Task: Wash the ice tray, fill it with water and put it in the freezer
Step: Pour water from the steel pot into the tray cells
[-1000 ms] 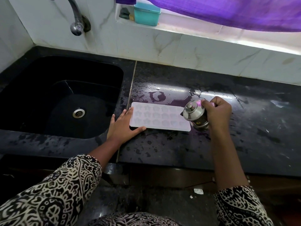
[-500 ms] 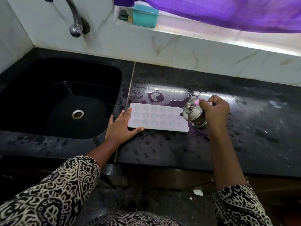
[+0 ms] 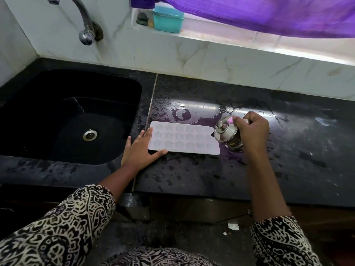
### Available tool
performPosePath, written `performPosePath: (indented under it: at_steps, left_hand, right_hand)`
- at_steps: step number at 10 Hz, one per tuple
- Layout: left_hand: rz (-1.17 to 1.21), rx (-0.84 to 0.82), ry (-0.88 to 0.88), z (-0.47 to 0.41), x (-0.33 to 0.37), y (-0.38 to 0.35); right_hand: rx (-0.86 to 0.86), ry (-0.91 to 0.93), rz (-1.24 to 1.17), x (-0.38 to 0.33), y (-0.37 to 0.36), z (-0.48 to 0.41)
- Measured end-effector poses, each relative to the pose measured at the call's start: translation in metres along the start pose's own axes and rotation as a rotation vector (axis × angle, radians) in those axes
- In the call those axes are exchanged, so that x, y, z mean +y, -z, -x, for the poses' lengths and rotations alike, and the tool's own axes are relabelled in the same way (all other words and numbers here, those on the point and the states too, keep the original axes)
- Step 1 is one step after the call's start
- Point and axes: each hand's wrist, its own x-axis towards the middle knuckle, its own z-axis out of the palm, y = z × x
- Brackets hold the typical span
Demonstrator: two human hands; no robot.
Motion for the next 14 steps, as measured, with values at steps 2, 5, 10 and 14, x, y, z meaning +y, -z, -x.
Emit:
performPosePath:
  at_steps: [2, 5, 10, 14]
  left_hand:
    - [-0.011, -0.01, 0.002, 0.0001, -0.0003, -0.0006]
    - [-0.011, -0.011, -0.003, -0.0013, -0.0013, -0.0018]
    - [-0.025, -0.002, -0.007, -0.0014, -0.0017, -0.002]
    - [-0.026, 0.0, -0.007, -0.0016, -0.0019, -0.0018]
  right_hand:
    - [-0.012, 0.003, 0.003, -0.0049, -0.0022, 0.0019]
    - [-0.018, -0.001, 0.012, -0.0077, -0.0038, 0.0018]
    - [-0.011, 0.014, 0.012, -0.0096, -0.004, 0.0023]
    - [-0.011, 0.002, -0.018, -0.0087, -0.0036, 0.0018]
